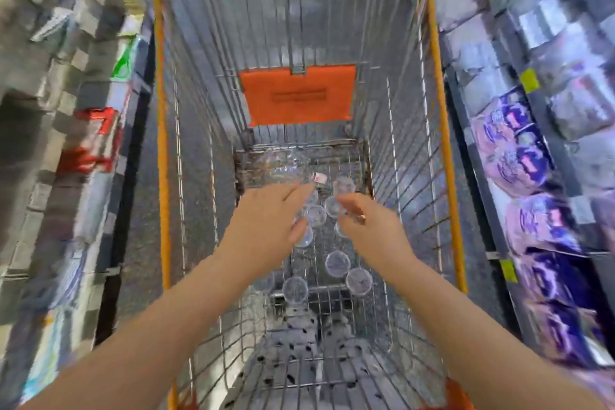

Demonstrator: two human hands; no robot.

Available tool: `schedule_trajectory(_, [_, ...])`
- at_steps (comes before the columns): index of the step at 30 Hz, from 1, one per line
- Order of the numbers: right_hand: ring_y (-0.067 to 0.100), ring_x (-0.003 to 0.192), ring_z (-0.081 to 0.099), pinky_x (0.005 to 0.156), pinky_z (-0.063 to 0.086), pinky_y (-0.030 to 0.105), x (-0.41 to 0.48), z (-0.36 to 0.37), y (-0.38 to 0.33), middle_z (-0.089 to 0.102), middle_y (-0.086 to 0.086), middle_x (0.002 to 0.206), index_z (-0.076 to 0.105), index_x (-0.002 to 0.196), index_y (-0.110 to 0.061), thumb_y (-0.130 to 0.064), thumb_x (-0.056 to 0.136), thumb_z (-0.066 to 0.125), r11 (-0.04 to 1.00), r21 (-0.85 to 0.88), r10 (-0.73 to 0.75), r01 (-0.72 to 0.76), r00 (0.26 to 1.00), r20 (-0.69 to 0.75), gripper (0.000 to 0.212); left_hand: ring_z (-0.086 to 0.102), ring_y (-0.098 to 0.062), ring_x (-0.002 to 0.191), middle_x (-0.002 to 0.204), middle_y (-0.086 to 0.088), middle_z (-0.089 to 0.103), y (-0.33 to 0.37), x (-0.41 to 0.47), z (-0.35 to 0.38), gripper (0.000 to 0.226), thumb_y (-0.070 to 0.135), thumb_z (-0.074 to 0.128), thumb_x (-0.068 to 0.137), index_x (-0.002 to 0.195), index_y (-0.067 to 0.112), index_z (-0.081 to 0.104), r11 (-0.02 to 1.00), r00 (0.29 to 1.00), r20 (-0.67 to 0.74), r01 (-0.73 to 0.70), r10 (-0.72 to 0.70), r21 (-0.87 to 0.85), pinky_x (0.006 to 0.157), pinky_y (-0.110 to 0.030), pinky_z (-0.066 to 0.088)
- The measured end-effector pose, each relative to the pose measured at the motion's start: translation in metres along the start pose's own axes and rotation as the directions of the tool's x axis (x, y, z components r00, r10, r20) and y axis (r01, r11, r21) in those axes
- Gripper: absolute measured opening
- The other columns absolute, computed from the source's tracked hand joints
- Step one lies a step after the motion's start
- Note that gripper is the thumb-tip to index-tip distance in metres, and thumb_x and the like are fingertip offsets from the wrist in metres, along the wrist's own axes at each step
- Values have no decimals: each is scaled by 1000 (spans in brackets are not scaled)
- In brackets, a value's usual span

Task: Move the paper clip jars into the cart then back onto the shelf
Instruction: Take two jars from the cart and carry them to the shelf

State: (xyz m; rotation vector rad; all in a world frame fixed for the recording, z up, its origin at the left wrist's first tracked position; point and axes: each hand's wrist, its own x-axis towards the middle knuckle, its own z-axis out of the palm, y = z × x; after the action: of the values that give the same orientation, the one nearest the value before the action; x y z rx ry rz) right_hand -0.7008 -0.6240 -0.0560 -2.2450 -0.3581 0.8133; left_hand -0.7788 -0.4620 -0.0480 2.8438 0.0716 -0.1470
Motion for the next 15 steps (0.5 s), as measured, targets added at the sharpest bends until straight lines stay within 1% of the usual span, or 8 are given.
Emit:
schedule_trajectory(2, [9, 100, 53, 72, 34, 14, 12, 16, 19, 59, -2, 124, 54, 128, -24, -16, 94, 51, 997, -6, 80, -79, 996, 31, 35, 62, -27, 100, 118, -2, 62, 1, 7, 25, 44, 29, 50, 83, 125, 15, 54, 1000, 999, 51, -9, 10, -13, 77, -42, 48])
schedule_trajectory(3, [11, 102, 53, 74, 35, 16, 16, 22, 27, 58, -1, 126, 54, 129, -23, -16, 94, 51, 994, -9, 112, -112, 992, 50, 35, 59, -26, 107, 125, -1, 58, 2, 10, 38, 45, 27, 53, 86, 130, 17, 49, 1000, 997, 83, -3, 4, -19, 83, -41, 44])
schedule_trajectory(5, [15, 110, 55, 81, 39, 20, 25, 35, 43, 57, 0, 129, 52, 131, -20, -16, 94, 51, 988, -17, 154, -153, 985, 74, 37, 49, -23, 120, 139, 3, 45, 4, 15, 62, 50, 30, 50, 91, 138, 22, 35, 999, 987, 154, 37, -36, -7, 93, -39, 37])
schedule_trajectory(6, [16, 112, 55, 83, 39, 21, 30, 42, 51, 57, 0, 129, 52, 131, -19, -15, 94, 50, 985, -25, 171, -169, 982, 80, 37, 46, -22, 122, 142, 4, 40, 3, 18, 75, 52, 32, 48, 92, 140, 23, 30, 998, 980, 188, 58, -58, 3, 96, -40, 36])
schedule_trajectory(9, [19, 108, 56, 79, 39, 22, 42, 63, 72, 59, 1, 127, 52, 131, -22, -14, 92, 50, 975, -91, 214, -204, 969, 120, 40, 43, -23, 125, 146, 2, 35, 3, 18, 117, 62, 35, 48, 93, 146, 23, 18, 992, 956, 262, 122, -129, 41, 98, -42, 35])
schedule_trajectory(12, [22, 106, 59, 82, 42, 23, 52, 86, 95, 60, 3, 126, 53, 132, -20, -13, 90, 54, 971, -131, 219, -201, 965, 142, 43, 42, -24, 127, 148, 0, 31, 1, 10, 164, 71, 39, 55, 88, 146, 26, 15, 973, 923, 310, 231, -229, 31, 104, -44, 30])
schedule_trajectory(14, [26, 105, 60, 89, 49, 34, 58, 102, 114, 60, 7, 122, 52, 131, -19, -13, 88, 56, 959, -179, 245, -219, 959, 144, 44, 35, -26, 133, 149, -2, 29, -1, -3, 192, 79, 44, 61, 83, 145, 26, 15, 955, 893, 341, 292, -294, 58, 109, -50, 20])
schedule_trajectory(15, [28, 108, 57, 92, 49, 39, 60, 110, 123, 59, 9, 122, 50, 132, -19, -13, 87, 56, 944, -260, 249, -203, 955, 159, 47, 29, -26, 136, 148, -3, 30, -1, -11, 204, 81, 45, 62, 82, 145, 25, 15, 948, 880, 356, 307, -315, 79, 110, -53, 15])
